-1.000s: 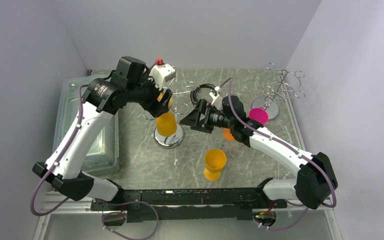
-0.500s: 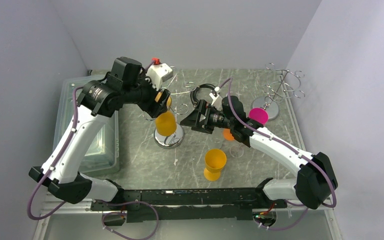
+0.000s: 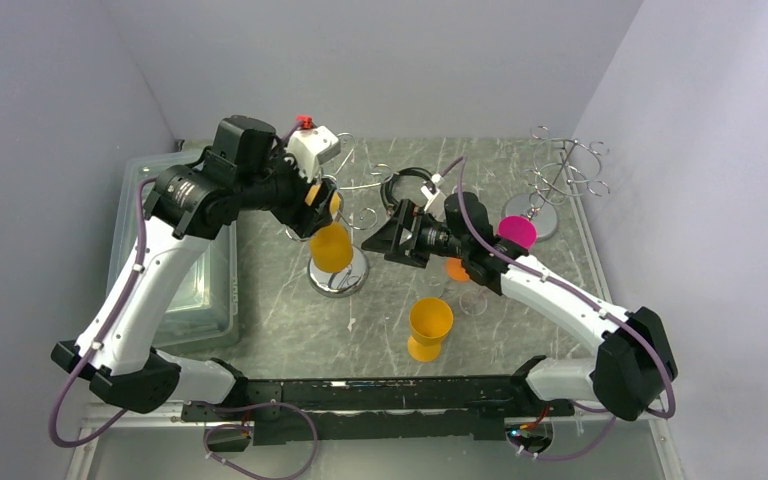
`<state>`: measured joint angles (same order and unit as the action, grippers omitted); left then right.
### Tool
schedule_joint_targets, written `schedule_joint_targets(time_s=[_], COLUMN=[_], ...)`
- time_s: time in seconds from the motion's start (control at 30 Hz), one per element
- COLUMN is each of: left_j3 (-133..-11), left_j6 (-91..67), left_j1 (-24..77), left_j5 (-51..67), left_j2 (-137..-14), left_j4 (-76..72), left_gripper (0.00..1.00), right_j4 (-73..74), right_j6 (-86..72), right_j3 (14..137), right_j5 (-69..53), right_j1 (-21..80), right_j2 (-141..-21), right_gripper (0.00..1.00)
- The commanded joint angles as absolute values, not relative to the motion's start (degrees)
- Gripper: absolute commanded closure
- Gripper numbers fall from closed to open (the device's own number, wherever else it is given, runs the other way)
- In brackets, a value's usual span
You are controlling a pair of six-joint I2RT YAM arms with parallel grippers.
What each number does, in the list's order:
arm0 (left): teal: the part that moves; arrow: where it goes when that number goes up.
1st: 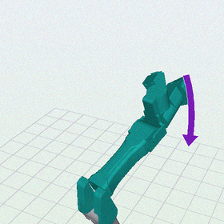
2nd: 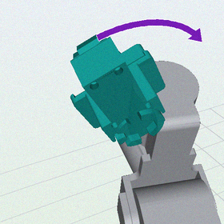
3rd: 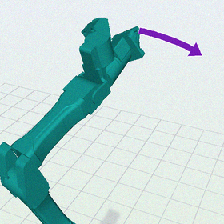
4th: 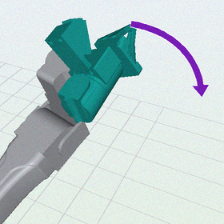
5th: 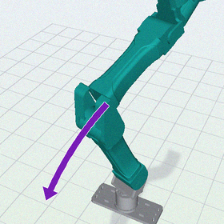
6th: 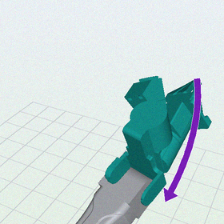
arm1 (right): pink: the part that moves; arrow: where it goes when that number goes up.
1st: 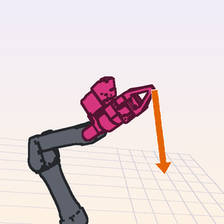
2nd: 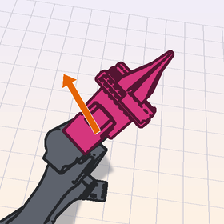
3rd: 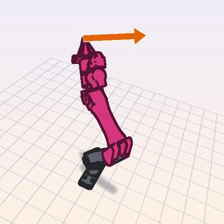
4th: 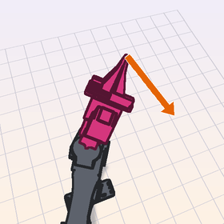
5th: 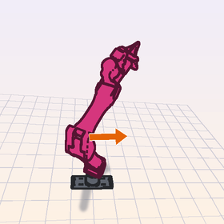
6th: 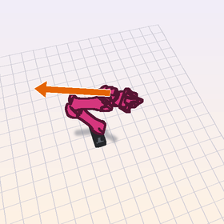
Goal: Take the wine glass off the wine glass rack
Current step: Pick up the wine glass from the wine rack.
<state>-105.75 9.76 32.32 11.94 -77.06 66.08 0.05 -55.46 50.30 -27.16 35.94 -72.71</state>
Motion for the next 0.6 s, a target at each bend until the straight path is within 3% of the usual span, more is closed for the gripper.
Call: schedule_joint_targets(time_s=[0.0, 0.57], left_j3=[-106.81, -107.95], left_j6=[9.08, 8.37], left_j1=[32.08, 32.07], left_j5=[14.25, 18.06], left_j2=[-74.98, -73.89], left_j4=[65.95, 67.26], left_gripper=[0.48, 0.54], right_j4=[-0.82, 1.01], right_j6=[-54.59, -54.59], right_j3=[52.30, 52.03], right_j5=[-25.79, -23.96], right_j1=[36.30, 36.45], right_j2=[-69.98, -67.21], right_gripper=[0.01, 0.01])
